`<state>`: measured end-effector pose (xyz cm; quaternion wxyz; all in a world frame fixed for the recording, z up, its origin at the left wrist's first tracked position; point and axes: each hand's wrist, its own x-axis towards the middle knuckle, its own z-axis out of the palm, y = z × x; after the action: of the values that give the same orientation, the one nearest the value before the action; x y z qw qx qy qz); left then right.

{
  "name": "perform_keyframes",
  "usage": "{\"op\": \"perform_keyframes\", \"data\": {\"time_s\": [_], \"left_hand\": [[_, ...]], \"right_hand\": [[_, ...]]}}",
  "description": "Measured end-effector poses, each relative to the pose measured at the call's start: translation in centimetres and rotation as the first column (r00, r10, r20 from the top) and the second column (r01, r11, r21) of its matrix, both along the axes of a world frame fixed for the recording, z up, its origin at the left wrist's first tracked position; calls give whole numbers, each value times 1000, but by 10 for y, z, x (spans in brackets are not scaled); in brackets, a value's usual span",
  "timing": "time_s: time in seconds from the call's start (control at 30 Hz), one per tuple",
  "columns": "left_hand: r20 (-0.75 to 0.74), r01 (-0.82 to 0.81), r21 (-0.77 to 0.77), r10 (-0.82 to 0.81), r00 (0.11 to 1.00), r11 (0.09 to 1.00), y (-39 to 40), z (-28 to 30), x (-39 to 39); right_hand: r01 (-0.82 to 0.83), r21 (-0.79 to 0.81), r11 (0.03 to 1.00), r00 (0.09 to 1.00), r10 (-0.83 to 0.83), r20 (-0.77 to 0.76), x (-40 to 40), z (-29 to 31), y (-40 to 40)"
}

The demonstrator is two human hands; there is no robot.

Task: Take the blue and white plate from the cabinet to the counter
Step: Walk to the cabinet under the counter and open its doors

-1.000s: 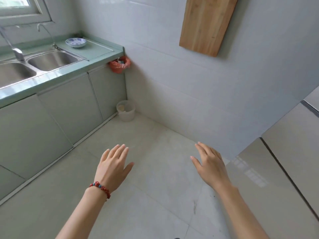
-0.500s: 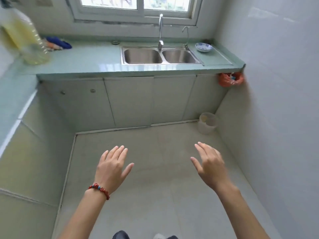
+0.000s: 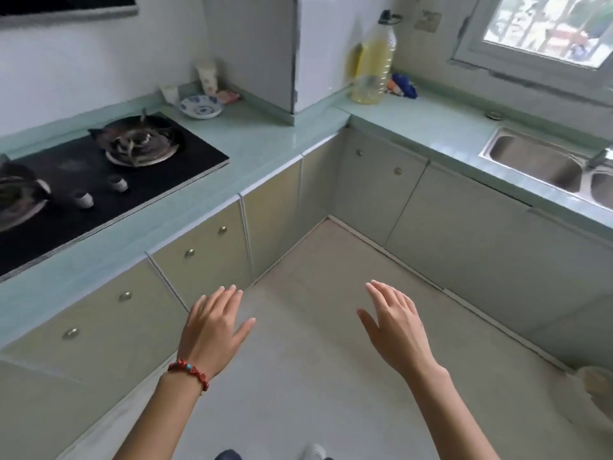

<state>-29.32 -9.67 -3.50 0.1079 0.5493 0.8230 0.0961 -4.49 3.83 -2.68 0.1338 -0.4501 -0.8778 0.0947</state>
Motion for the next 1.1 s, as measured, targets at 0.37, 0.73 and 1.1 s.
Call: {"op": "perform_keyframes", "data": {"time_s": [0.37,0.73,1.1], "left_hand": [[3,-490,-42,491,871,871,-261,-10,-89],[-5,-794,-127,800,600,595,-470,-20,-133],[-19,-900,-135,907,421,415,-522,-55,-196]], "right_hand": [[-486,-80,870,874,486,-14,-198,-16,-156],[-787,-160,596,606,796,-14,-335,-33,-346],[-914,-187,360,373,927,-44,-453,-66,-415]]}}
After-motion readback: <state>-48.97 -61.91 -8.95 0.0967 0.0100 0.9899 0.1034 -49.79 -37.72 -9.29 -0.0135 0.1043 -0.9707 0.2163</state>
